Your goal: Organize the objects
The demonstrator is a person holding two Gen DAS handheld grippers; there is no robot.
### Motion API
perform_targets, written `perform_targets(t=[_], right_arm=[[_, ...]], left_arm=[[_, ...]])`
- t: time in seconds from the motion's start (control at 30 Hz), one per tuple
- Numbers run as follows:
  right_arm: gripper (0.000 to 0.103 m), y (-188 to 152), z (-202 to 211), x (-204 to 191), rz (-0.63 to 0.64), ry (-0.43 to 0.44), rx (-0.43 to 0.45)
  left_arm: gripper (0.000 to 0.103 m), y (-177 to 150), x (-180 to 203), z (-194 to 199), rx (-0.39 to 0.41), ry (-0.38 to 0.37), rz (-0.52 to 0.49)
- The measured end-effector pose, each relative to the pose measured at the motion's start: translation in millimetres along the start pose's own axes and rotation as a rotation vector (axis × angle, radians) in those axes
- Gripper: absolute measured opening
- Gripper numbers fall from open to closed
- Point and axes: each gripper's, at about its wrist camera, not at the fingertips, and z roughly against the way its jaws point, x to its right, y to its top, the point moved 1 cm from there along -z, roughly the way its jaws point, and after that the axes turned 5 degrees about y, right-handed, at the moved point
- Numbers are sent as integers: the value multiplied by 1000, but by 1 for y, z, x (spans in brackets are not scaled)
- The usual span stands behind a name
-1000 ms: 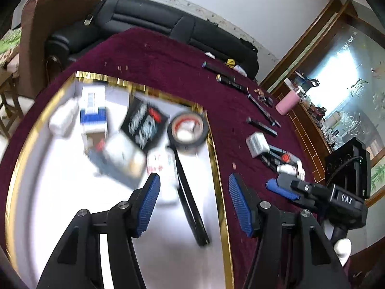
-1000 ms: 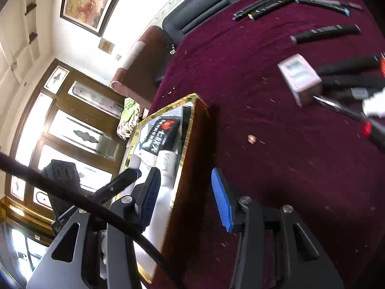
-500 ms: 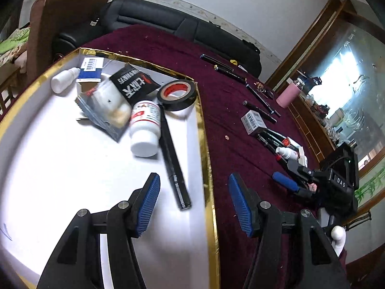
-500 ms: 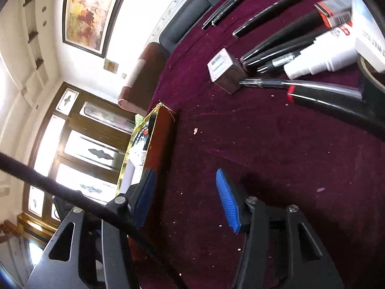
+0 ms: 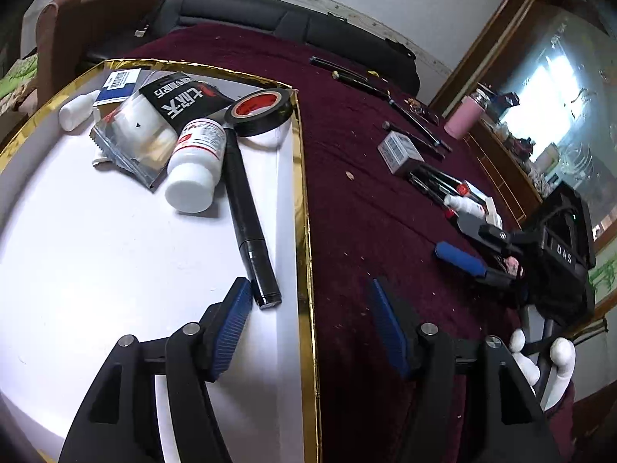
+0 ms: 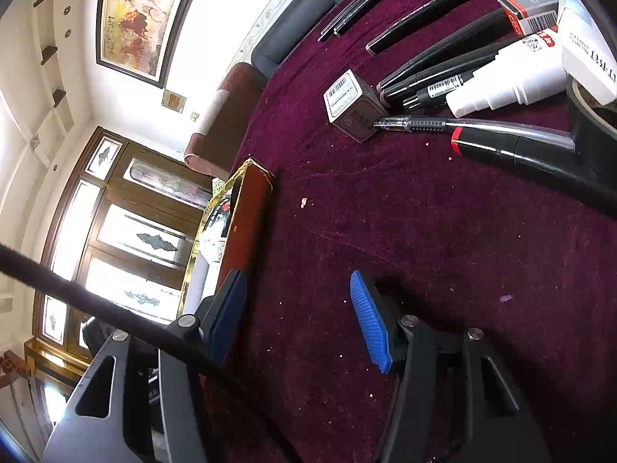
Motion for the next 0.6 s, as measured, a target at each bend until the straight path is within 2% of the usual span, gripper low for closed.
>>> perform_targets(t=[0.13,0.2,0.37,0.47,0.6], right_arm=[[56,1,-6,-6,27,-32,-9],[56,1,-10,-11,52,-67,-19],[58,-2,-13,-19,77,-125,-19],[58,-4,6,-32,130,-177,57],[58,-1,71,-83,267,-234,209]], left_arm=[[59,-3,4,1,-19,-6,0],[59,-3,4,14,-2,-13,-2],[59,5,-4,74,148,-9,-12],[59,15,-3,100,208,-23,-4],[59,42,35,148,323,-67,-131]])
